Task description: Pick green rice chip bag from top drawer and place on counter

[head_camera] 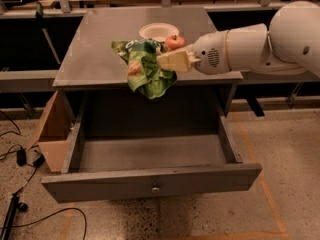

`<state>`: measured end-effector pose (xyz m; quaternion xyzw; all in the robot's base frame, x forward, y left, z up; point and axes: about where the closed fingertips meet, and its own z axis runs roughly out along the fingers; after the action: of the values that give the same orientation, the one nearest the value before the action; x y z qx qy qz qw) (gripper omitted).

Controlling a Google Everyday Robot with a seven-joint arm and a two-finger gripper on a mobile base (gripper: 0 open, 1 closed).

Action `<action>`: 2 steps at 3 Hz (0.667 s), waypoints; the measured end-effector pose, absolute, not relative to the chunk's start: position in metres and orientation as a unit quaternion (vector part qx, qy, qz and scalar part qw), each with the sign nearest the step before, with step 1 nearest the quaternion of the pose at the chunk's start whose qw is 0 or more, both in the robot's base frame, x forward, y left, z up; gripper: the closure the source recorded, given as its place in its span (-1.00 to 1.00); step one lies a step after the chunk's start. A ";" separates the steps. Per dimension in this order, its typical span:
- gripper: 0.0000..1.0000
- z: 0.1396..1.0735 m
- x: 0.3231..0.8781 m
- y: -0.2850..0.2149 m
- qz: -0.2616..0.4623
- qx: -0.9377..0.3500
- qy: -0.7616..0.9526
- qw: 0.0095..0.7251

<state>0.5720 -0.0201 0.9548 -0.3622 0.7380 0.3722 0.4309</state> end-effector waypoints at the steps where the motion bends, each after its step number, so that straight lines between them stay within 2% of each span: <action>1: 1.00 0.977 0.590 0.000 0.377 -0.377 0.714 0.454; 2: 1.00 0.973 0.622 0.035 0.374 -0.374 0.712 0.463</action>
Offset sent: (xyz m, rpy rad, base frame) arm 0.1009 0.1134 0.0122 0.0454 -0.0956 -0.0112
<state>0.6220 0.0354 0.9727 -0.3741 0.7116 0.3735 0.4627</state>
